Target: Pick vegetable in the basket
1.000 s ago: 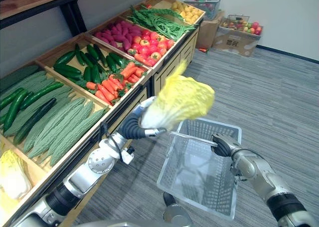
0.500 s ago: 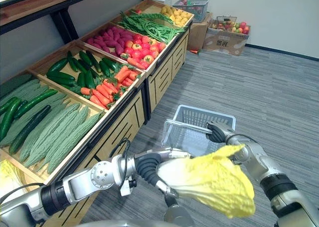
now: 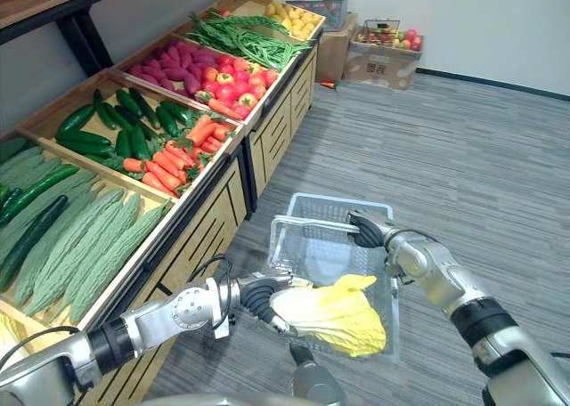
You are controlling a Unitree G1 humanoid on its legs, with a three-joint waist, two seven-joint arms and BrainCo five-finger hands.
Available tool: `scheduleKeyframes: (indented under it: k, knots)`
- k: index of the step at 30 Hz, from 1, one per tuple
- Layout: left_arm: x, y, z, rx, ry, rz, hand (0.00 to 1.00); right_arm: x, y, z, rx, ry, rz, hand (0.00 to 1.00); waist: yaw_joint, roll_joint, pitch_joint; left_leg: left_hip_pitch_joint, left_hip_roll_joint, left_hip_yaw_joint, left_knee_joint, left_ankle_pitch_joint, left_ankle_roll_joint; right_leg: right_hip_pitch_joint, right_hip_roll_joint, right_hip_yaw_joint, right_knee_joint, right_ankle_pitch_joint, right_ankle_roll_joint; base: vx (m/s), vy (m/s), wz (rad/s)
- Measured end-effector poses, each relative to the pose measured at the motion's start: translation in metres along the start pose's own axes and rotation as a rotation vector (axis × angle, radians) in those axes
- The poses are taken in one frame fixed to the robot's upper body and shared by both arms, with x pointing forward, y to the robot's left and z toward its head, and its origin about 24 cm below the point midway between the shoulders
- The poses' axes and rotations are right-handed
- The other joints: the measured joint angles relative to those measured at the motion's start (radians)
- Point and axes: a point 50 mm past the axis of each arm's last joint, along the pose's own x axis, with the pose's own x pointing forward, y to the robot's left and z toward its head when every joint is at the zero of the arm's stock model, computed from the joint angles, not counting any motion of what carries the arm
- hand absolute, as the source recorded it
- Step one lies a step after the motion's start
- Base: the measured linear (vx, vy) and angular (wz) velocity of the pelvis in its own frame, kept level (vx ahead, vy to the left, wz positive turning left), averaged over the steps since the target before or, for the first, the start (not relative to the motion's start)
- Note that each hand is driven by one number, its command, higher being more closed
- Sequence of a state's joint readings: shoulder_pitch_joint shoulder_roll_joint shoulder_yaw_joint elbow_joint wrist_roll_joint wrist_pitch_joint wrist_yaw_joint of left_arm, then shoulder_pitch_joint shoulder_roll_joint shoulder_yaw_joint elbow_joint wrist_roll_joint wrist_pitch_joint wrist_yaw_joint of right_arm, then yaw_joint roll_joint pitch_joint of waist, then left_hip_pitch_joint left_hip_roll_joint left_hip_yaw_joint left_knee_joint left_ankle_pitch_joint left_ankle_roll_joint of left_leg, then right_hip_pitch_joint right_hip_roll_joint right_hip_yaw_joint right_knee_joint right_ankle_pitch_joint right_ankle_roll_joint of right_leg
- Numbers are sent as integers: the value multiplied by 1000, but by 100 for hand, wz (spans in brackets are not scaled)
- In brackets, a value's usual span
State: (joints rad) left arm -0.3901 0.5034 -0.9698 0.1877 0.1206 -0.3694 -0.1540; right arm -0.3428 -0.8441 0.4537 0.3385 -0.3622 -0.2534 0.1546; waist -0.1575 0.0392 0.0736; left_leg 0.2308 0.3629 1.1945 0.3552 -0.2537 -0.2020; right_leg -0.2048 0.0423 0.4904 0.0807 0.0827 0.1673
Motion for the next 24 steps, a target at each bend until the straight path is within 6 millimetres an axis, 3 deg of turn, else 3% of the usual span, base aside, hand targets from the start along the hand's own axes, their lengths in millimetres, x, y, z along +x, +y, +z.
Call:
scheduleKeyframes:
  k: [14, 15, 24]
  knots:
    - [10, 1, -27, 122, 141, -11, 100, 12, -1, 30, -37, -139, 63, 100, -28, -15, 10, 35, 5, 58, -1, -2, -3, 0, 27, 40, 0, 0, 0, 3, 20, -10]
    - [12, 1, -27, 127, 141, -12, 0, 12, -1, 30, -37, -139, 65, 100, -28, -15, 10, 35, 5, 58, -1, -2, -3, 0, 27, 40, 0, 0, 0, 0, 0, 0]
    - [12, -1, -41, 193, 211, -12, 0, 13, 0, 31, -33, -144, 74, 100, -27, -17, 11, 36, 5, 57, -1, -2, -3, 1, 26, 38, 2, 0, 0, -18, 11, 0]
